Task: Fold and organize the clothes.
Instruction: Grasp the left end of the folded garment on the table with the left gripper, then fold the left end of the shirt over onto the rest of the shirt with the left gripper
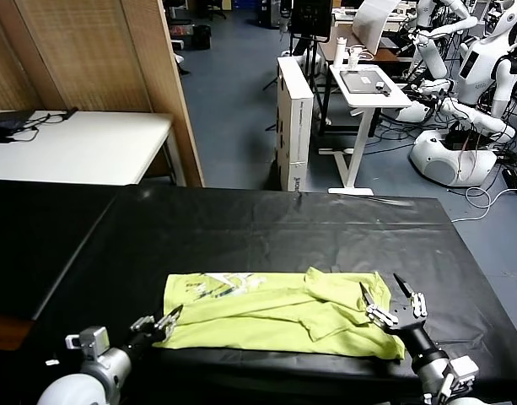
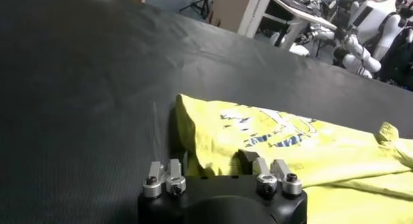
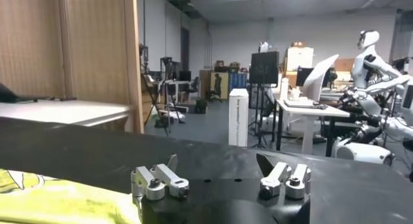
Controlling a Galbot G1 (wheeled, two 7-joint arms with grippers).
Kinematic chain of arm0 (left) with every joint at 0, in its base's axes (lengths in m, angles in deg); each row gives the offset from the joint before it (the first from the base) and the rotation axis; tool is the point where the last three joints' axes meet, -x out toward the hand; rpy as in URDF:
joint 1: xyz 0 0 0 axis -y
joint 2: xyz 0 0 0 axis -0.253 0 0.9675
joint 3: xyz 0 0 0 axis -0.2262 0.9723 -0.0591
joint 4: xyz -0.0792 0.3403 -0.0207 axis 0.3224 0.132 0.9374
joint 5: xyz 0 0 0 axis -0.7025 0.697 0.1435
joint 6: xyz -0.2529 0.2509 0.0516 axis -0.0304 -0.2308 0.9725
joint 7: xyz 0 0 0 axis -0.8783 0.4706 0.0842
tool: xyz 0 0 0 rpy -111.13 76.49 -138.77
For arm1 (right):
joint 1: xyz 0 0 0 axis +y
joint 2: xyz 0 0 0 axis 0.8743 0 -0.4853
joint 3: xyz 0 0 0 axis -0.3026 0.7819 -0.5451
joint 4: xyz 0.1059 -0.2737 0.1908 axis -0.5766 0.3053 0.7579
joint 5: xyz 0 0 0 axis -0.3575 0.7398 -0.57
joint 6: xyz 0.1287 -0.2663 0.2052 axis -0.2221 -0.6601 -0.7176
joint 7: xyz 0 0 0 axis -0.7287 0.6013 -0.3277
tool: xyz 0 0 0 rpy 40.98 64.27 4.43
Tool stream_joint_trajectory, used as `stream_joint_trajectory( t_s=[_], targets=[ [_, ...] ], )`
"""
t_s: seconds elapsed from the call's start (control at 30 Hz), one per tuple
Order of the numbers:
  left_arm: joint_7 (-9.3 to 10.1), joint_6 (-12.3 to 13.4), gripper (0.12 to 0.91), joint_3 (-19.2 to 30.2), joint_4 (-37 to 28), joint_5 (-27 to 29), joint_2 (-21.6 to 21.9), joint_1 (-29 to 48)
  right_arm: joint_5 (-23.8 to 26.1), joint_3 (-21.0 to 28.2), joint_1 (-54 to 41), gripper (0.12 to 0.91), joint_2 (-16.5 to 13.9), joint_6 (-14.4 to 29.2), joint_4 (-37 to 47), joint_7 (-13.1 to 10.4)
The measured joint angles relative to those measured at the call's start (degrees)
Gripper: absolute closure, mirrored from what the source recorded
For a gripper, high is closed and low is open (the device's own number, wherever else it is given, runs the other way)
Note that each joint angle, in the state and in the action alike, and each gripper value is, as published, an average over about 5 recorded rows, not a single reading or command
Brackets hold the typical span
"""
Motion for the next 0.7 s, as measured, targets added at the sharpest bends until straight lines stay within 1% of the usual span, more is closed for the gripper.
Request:
stream_joint_trajectory(
  t_s=[0.1, 0.2, 0.33, 0.5, 0.7],
  targets=[
    [-0.23, 0.0, 0.812, 0.2, 0.0, 0.3, 0.0, 0.0, 0.1, 0.1, -0.2, 0.118, 0.1, -0.1, 0.1, -0.1],
    [-0.23, 0.0, 0.849, 0.1, 0.0, 0.3, 0.0, 0.1, 0.1, 0.3, -0.5, 0.118, 0.4, -0.2, 0.1, -0.2],
    [-0.23, 0.0, 0.854, -0.5, 0.5, 0.7, 0.3, 0.1, 0.2, 0.4, -0.9, 0.118, 0.8, -0.5, 0.4, -0.7],
    [-0.34, 0.4, 0.854, -2.0, 1.4, 2.9, 1.4, -0.3, 0.3, 0.5, -1.6, 0.118, 1.3, -1.0, 1.1, -1.5],
    [-0.51, 1.4, 0.854, -5.6, 1.8, 5.3, 3.2, -1.3, 0.3, 1.1, -2.7, 0.118, 1.9, -1.4, 1.7, -2.1]
  ],
)
